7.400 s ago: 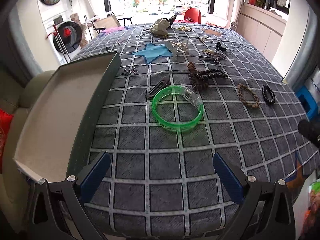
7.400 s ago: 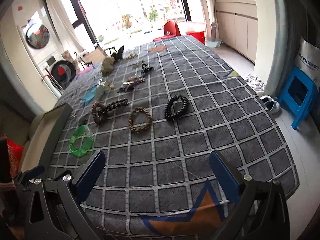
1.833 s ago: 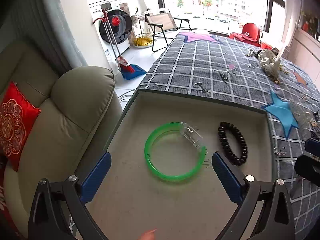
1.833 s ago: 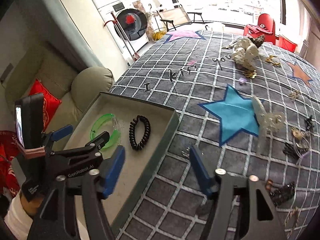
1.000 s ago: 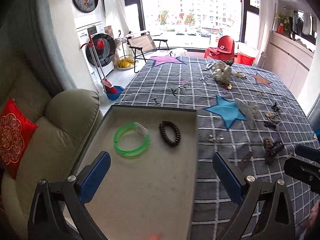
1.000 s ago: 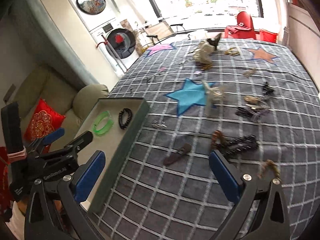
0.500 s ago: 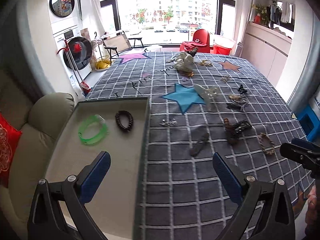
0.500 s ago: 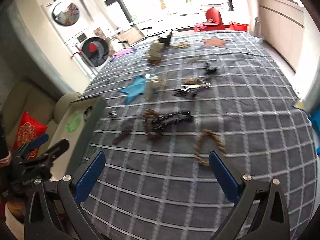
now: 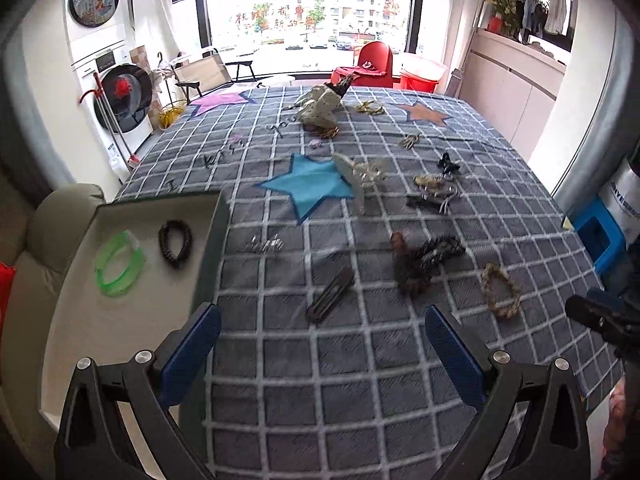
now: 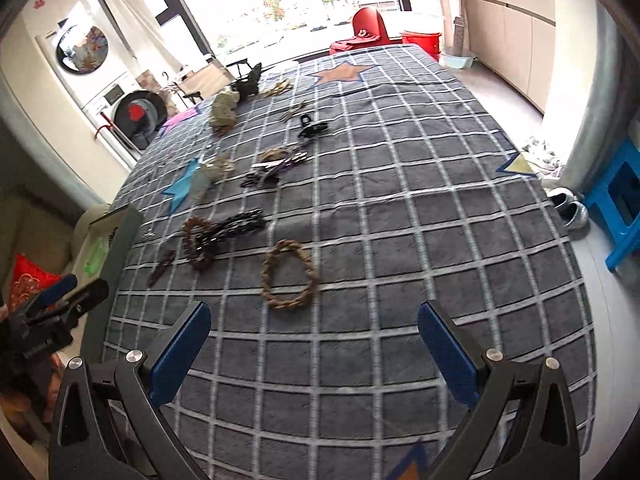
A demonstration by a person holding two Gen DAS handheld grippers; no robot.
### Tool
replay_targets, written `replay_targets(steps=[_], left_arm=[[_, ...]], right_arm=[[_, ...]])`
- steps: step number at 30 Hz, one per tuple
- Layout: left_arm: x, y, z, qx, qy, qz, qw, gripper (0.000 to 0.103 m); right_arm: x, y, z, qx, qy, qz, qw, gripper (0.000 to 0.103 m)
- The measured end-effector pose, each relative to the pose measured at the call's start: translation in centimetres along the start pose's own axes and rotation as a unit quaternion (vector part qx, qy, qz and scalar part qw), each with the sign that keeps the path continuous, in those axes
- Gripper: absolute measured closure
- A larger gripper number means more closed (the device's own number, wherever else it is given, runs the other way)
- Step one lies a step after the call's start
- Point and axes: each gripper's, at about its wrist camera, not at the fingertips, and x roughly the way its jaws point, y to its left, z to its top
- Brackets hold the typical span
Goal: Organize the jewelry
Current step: 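Move both tools away from the tray back over the jewelry on the table, then grasp the clear plastic claw clip with the left tool while the right tool grips the tan braided bracelet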
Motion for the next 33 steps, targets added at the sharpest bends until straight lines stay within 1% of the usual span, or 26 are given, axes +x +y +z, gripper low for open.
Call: replay_targets(steps=[6,11,15,18,22,25,29,31,33], left_arm=[[1.9,-0.9,2.9,0.011,-0.005,0.022,0.9997,0.001],[4.0,-1.1,4.8,0.007,0.001,0.024,0.9997,0.001],[6.2,-1.2,6.0,0.01,0.008,0.031,0.9994,0.001],[7.9,-1.6,6.6,0.012,0.017,0.028,0.9994,0.001],[10.0,-2.0,7.3,0.011,0.033,0.021,0.9992,0.001],[11.3,-2.2,7.9,0.01,0.044,0.013,0.9989,0.001],[12.7,-2.5,8.6,0.009,0.05,0.01,0.9987,0.001],[13.3,-2.8,8.9,0.014,0.053,0.007,0.9985,0.001],[14.1,-3.5,9.1,0.029,0.053,0.011,0.9981,0.001]], right_arm=[[0.8,-0.9,3.0,-0.008,-0.008,-0.019,1.0,0.0],[2.2,-1.4,4.4,-0.011,0.0,-0.031,0.999,0.0],[3.8,-1.0,3.8,-0.025,0.023,-0.03,0.999,0.0],[4.9,0.0,3.0,-0.046,0.034,-0.033,0.998,0.0],[5.7,1.7,2.0,-0.078,0.041,-0.035,0.996,0.0],[6.1,3.2,1.2,-0.112,0.038,-0.046,0.992,0.0],[6.6,4.5,0.7,-0.14,0.035,-0.058,0.988,0.0],[7.1,4.9,0.4,-0.147,0.037,-0.063,0.986,0.0],[7.6,5.1,0.3,-0.151,0.04,-0.067,0.985,0.0]])
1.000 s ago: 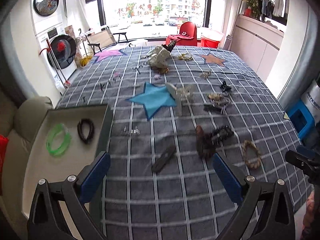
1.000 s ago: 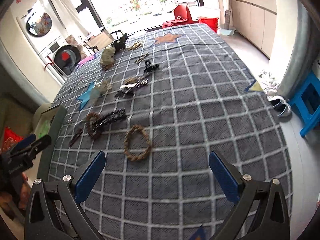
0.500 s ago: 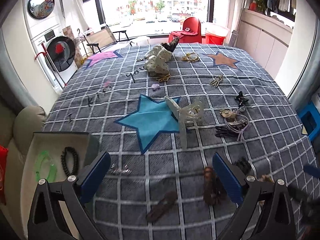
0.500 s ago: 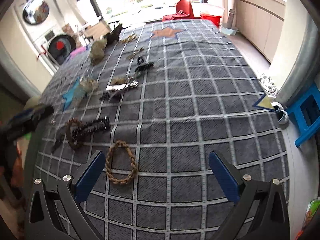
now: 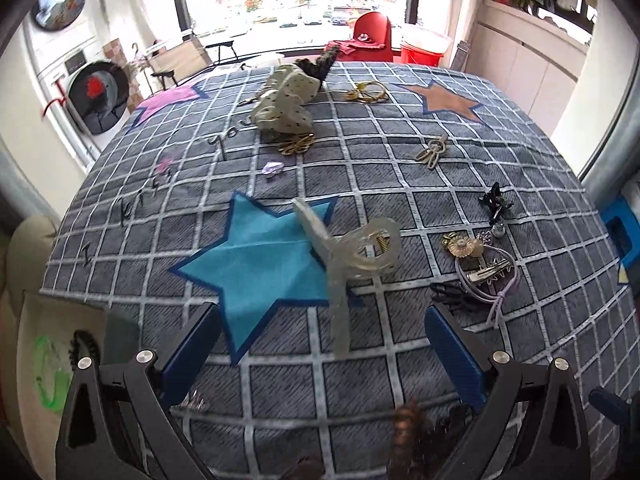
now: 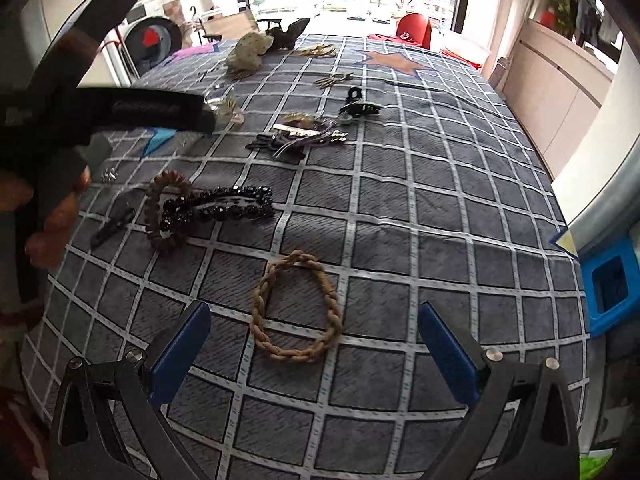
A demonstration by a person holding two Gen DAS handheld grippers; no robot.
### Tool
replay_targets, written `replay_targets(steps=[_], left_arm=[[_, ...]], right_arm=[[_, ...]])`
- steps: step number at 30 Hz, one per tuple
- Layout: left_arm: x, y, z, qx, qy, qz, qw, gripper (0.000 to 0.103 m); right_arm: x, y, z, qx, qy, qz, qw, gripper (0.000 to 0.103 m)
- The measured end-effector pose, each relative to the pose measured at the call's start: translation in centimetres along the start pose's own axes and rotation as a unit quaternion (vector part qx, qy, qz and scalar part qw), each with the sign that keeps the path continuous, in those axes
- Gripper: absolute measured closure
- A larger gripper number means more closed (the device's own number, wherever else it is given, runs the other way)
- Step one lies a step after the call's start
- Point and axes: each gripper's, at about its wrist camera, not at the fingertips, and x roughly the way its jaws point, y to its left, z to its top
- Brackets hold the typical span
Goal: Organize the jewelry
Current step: 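Grasp the clear plastic claw clip with the left tool while the right tool grips the tan braided bracelet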
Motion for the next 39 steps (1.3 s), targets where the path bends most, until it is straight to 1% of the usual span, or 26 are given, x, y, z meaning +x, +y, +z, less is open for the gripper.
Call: replay_targets(steps=[3,4,5,7,10,12,13,15,18,19,20,21,22,23,24,25,26,27,28,29,30,31,32,33,36,39], left_arm=[[1.1,-0.5,0.3,0.011,0.007,0.001,0.9999,0.002],[1.3,-0.5,0.3,0.011,0.01,-0.001,0.9999,0.01],[1.7,-0.6,0.4,0.012,0.015,-0.002,0.9998,0.014],[2.5,-0.5,0.5,0.009,0.025,-0.002,0.9997,0.014],[2.8,-0.2,0.6,-0.003,0.024,-0.012,0.9996,0.014],[2.9,-0.2,0.7,-0.003,0.023,-0.013,0.9996,0.014],[2.9,-0.2,0.6,-0.002,0.022,-0.014,0.9997,0.016],[2.7,-0.3,0.6,0.001,0.02,-0.022,0.9996,0.022],[2.4,-0.5,0.6,0.001,0.02,-0.023,0.9995,0.034],[2.3,-0.5,0.6,0.002,0.02,-0.024,0.9995,0.041],[2.2,-0.6,0.5,0.002,0.02,-0.025,0.9995,0.047],[2.1,-0.7,0.5,0.002,0.021,-0.027,0.9994,0.049],[2.1,-0.7,0.5,0.002,0.02,-0.028,0.9994,0.057],[2.0,-0.8,0.5,0.002,0.02,-0.028,0.9994,0.068],[1.9,-0.9,0.4,0.003,0.02,-0.026,0.9994,0.072],[1.8,-0.8,0.4,0.003,0.021,-0.025,0.9995,0.08],[1.8,-0.8,0.4,0.003,0.023,-0.021,0.9995,0.089],[1.8,-0.7,0.4,0.001,0.024,-0.021,0.9995,0.09],[1.7,-0.6,0.4,-0.001,0.024,-0.024,0.9994,0.091],[1.6,-0.4,0.4,-0.005,0.022,-0.026,0.9994,0.092],[1.4,-0.3,0.3,-0.006,0.02,-0.025,0.9995,0.092],[1.3,-0.2,0.3,-0.006,0.018,-0.024,0.9995,0.092],[1.0,-0.1,0.1,-0.006,0.016,-0.025,0.9995,0.092],[0.7,-0.1,0.1,-0.006,0.013,-0.026,0.9996,0.092],[-0.7,0.0,-0.3,-0.002,0.0,-0.027,0.9996,0.092],[-2.2,0.1,-0.9,0.001,-0.011,-0.029,0.9995,0.092]], right_arm=[[0.7,0.3,-0.1,-0.002,0.005,-0.004,1.0,0.0],[0.8,0.4,-0.2,-0.003,0.007,-0.005,1.0,0.0],[1.0,0.4,-0.3,-0.003,0.01,-0.004,1.0,0.0],[0.9,0.4,-0.5,-0.004,0.002,-0.005,1.0,0.0],[0.9,0.4,-0.6,-0.004,-0.002,-0.003,1.0,0.0],[0.9,0.4,-0.6,-0.004,-0.004,-0.003,1.0,0.001],[0.9,0.4,-0.6,-0.003,-0.005,-0.003,1.0,0.001],[0.8,0.5,-0.7,-0.004,-0.007,-0.002,1.0,0.003],[0.4,0.7,-1.1,-0.008,-0.013,0.002,1.0,0.008],[0.2,0.8,-1.1,-0.01,-0.015,0.003,1.0,0.01],[0.1,1.0,-1.2,-0.012,-0.017,0.004,1.0,0.013],[0.0,1.1,-1.3,-0.013,-0.019,0.005,1.0,0.016],[-0.2,1.3,-1.4,-0.015,-0.02,0.006,1.0,0.017],[-0.2,1.4,-1.4,-0.016,-0.021,0.007,1.0,0.02],[-0.3,1.4,-1.4,-0.015,-0.021,0.007,1.0,0.023],[-0.4,1.4,-1.5,-0.014,-0.023,0.006,1.0,0.025],[-0.5,1.4,-1.5,-0.013,-0.024,0.005,1.0,0.03],[-0.6,1.4,-1.5,-0.01,-0.025,0.004,1.0,0.037],[-0.7,1.3,-1.5,-0.009,-0.026,0.004,1.0,0.041],[-0.7,1.2,-1.4,-0.008,-0.027,0.005,1.0,0.051],[-0.9,1.2,-1.5,-0.009,-0.028,0.006,1.0,0.062],[-0.9,1.2,-1.4,-0.009,-0.028,0.007,1.0,0.069],[-0.9,1.2,-1.4,-0.009,-0.03,0.007,1.0,0.083],[-0.9,1.2,-1.4,-0.006,-0.031,0.007,0.999,0.09],[-1.0,0.9,-1.5,0.006,-0.035,0.013,0.999,0.091],[-1.5,0.1,-1.6,0.029,-0.038,0.03,0.998,0.091]])
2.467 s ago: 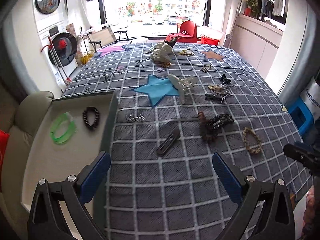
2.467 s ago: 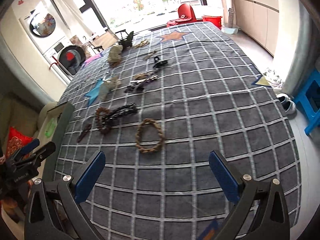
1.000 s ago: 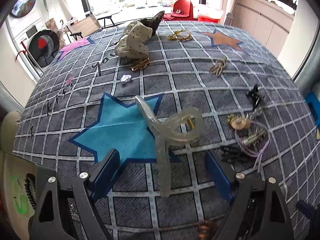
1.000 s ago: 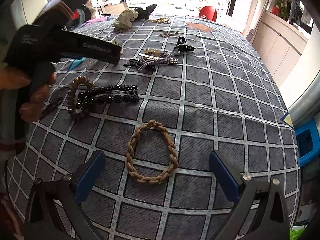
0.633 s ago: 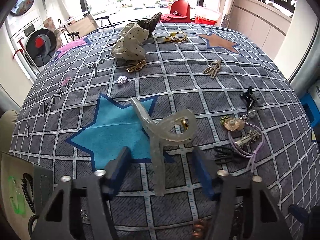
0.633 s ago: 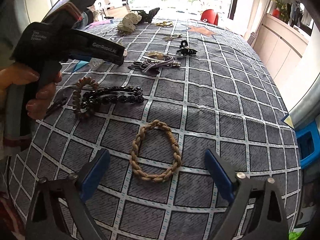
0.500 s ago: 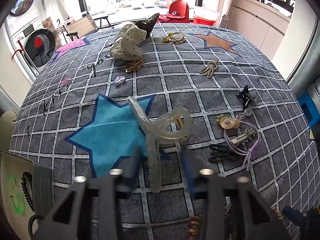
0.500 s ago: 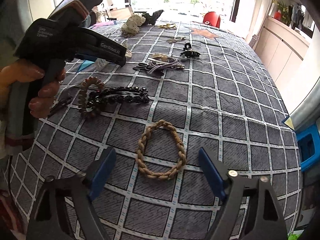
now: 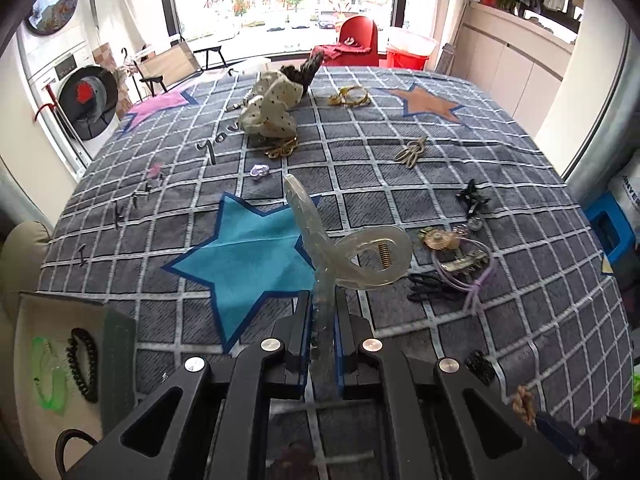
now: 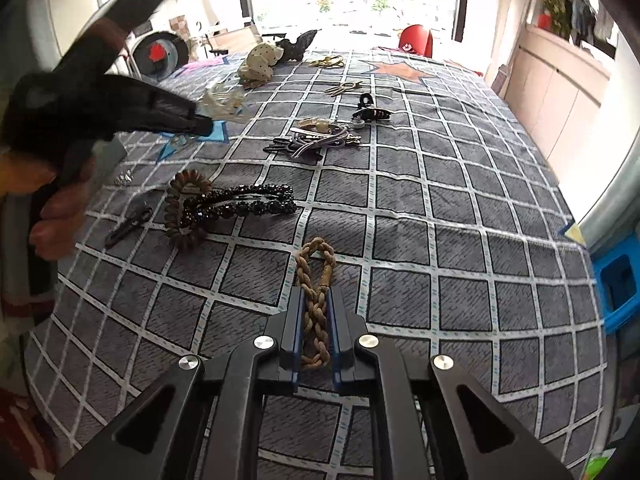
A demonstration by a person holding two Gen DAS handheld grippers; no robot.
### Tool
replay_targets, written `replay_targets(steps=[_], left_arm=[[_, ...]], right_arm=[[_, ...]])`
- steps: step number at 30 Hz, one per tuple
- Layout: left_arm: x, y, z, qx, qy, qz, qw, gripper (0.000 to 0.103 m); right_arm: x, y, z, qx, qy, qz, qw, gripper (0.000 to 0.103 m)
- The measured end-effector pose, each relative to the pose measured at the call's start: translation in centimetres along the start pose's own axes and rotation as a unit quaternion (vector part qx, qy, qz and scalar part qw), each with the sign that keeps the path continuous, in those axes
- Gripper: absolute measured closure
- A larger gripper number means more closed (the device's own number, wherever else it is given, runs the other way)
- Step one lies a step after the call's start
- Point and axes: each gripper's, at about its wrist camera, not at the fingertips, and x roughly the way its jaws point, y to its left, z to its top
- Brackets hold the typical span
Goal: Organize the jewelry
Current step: 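Grasp the clear plastic claw clip with the left tool while the right tool grips the tan braided bracelet, then carry the claw clip and braided bracelet over the beige tray with both tools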
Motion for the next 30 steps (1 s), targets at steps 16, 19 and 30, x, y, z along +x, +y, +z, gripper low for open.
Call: replay_targets(steps=[16,19,30], left_arm=[[-8.1,-0.6,-6.0,0.016,-0.041,-0.022,0.9988,0.092],[-9.4,-0.2,-7.2,0.012,-0.05,-0.028,0.9983,0.092],[-12.6,1.3,-10.8,0.006,-0.067,-0.025,0.9974,0.092]], right_arm=[[-3.1,-2.2,-0.8,0.071,-0.01,0.024,0.997,0.091],[-3.6,-2.1,-1.3,0.075,-0.01,0.022,0.997,0.091],[-5.2,-0.5,-1.9,0.07,-0.016,0.019,0.997,0.091]])
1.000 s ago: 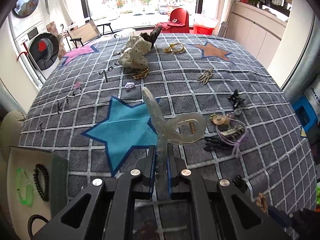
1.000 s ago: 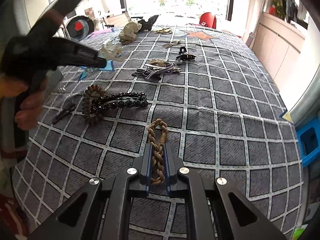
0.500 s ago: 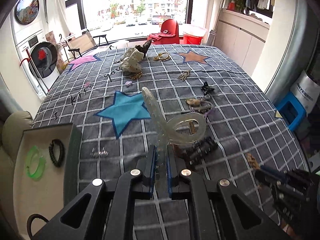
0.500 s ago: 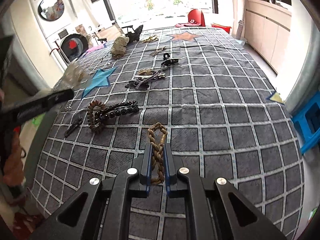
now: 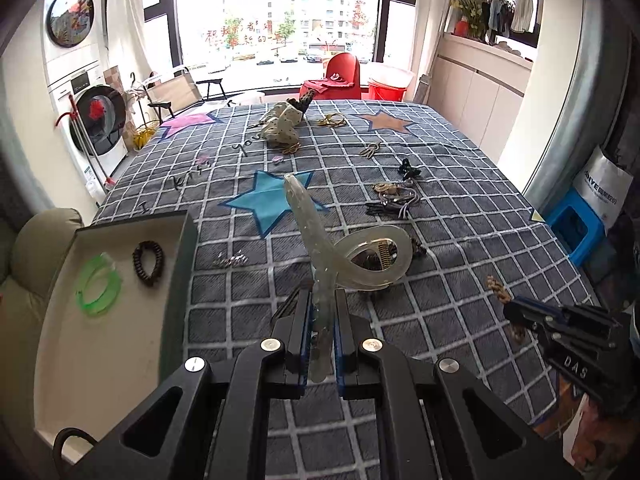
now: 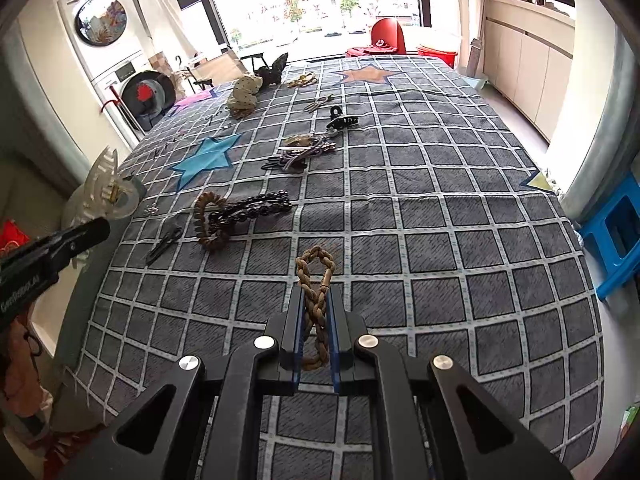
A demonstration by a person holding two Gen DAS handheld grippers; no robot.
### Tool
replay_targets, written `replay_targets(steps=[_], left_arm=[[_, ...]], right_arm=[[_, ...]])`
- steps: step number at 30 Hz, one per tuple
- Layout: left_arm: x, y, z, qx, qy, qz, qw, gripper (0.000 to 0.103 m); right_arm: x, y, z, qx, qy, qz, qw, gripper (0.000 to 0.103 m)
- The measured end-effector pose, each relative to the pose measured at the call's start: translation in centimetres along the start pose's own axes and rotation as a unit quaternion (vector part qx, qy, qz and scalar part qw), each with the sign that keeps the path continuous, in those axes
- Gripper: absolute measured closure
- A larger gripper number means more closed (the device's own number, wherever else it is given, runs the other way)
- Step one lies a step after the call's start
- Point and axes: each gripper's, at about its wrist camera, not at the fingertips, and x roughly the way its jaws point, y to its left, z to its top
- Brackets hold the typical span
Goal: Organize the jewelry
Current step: 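Carry the claw clip and braided bracelet over the beige tray with both tools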
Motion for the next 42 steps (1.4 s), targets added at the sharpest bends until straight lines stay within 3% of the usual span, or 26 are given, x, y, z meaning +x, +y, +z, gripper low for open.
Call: replay_targets(steps=[22,42], left_arm=[[-3.7,5.9,-2.7,-0.055,-0.027,0.013,0.9981,0.092],[-6.4,15.3,-4.0,-0.134,-0.045,0.101,0.9848,0.092]], right_arm=[[-1.5,4.0,0.5,-0.01,-0.006,0.037,0.999,0.091],[-0.3,13.3,4.7,-0.088,-0.009,0.109,0.99,0.091]])
